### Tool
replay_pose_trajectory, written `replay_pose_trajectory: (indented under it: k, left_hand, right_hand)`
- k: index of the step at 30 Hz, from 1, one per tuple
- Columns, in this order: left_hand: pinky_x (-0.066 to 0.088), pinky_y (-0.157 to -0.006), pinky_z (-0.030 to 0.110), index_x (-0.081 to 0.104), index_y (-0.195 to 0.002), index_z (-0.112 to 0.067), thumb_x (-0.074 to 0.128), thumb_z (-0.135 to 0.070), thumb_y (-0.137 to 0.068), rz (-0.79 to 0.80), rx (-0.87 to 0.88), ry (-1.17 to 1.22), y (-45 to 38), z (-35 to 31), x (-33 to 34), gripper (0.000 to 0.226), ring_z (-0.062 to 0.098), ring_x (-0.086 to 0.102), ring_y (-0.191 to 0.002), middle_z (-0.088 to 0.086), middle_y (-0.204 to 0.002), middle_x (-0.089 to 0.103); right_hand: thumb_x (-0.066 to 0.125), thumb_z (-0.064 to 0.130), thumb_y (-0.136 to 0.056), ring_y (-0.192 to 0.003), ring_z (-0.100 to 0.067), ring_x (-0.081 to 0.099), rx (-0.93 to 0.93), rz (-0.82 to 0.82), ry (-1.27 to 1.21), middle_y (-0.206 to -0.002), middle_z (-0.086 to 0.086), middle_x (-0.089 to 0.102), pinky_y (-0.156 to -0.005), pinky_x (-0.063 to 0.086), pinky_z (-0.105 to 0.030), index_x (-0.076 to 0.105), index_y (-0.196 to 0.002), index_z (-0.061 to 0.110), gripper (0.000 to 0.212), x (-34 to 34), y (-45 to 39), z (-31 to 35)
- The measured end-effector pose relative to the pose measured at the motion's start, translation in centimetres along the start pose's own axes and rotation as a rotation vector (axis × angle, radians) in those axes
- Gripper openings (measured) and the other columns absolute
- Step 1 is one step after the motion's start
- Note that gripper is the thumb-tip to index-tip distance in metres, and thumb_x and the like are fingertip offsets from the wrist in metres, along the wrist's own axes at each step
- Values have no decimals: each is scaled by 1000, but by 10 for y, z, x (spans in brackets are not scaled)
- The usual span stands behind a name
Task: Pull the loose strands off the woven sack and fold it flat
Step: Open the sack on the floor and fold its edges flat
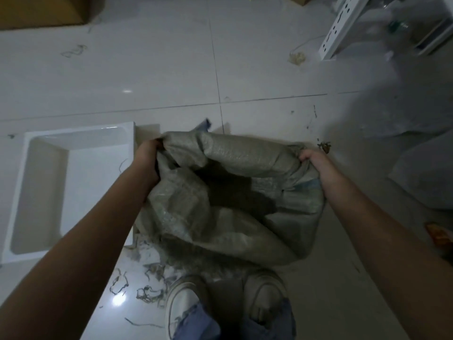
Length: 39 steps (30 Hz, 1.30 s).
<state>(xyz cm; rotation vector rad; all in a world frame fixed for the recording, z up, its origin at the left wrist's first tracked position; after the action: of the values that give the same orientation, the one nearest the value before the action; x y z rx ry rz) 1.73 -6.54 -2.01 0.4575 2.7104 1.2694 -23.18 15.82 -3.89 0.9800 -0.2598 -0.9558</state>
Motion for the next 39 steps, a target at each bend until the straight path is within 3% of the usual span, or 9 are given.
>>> replay_pose_trajectory:
  k: [8,11,15,18,21,24,30,35,39]
  left_hand:
    - [47,-65,30,60,-83,-8,43,-32,-97,-47,-226,-43,2,46,-2,32,21,53,-70,8,-78,57]
    - [46,-78,36,57,-115,-1,52,-27,-90,-153,-118,-347,-3,49,-14,37,30,60,-90,17,-108,64]
    - [43,-83,45,52,-108,3,54,-2,-75,-422,1043,-1112,59,27,-11,34,37,49,-100,25,-107,55]
    - [43,-73,36,53,-95,-7,50,-11,-84,322,1886,-1374,113,55,20,11,26,53,-83,14,-89,62]
    - [48,-64,27,52,-99,-15,60,-30,-76,753,1503,-1871,89,97,24,30,21,63,-73,5,-87,65]
    - [41,-99,37,44,-129,-9,60,-51,-80,837,829,-2243,55,107,15,67,30,53,-113,14,-128,51]
    - [25,-117,44,26,-146,-29,65,-77,-47,1085,196,-2166,38,104,10,116,27,33,-139,3,-152,34]
    - [24,-117,38,29,-146,-26,72,-64,-60,1229,373,-2216,52,111,-8,103,24,35,-137,2,-149,39]
    - [41,-96,25,49,-131,-22,64,-58,-74,1004,593,-2261,54,103,-12,70,19,57,-112,0,-125,61]
  right_hand:
    - [53,18,-84,-85,-21,51,-1037,-421,636,-89,-11,55,-69,28,-19,58,-90,1,19,21,29,5]
    - [51,23,-86,-81,-15,53,-1221,67,779,-89,-4,58,-70,43,-26,61,-88,8,18,53,90,-15]
    - [58,59,-79,-120,-20,48,-737,663,1327,-132,-5,48,-98,44,-38,46,-133,16,70,91,112,-79]
    - [57,57,-83,-129,-23,45,-571,835,1279,-140,-9,46,-104,41,-34,41,-136,12,71,106,108,-92]
    - [59,39,-89,-110,-17,55,-370,944,1203,-119,-4,61,-86,45,-18,56,-123,14,43,114,97,-92]
    - [70,54,-74,-121,-20,51,-337,957,1476,-137,0,50,-97,42,-25,44,-135,18,75,108,82,-92]
    - [78,53,-64,-142,-20,24,-335,1099,1802,-156,2,23,-119,19,-34,12,-150,24,113,87,72,-118]
    - [79,56,-60,-110,-24,57,-771,902,1670,-123,-8,59,-92,46,-29,43,-125,12,86,68,73,-123]
    - [74,27,-73,-74,-23,59,-1318,727,1487,-85,-8,63,-55,38,-27,41,-104,18,46,54,84,-112]
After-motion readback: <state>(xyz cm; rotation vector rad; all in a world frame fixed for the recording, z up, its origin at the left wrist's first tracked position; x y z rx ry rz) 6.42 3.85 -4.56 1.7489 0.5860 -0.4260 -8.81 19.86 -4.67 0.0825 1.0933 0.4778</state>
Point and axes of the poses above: each hand's wrist, its own y-axis away from the middle knuckle, its own x-axis out of the palm, z = x × y, the point moved 3 cm from there along -y, towards the middle knuckle
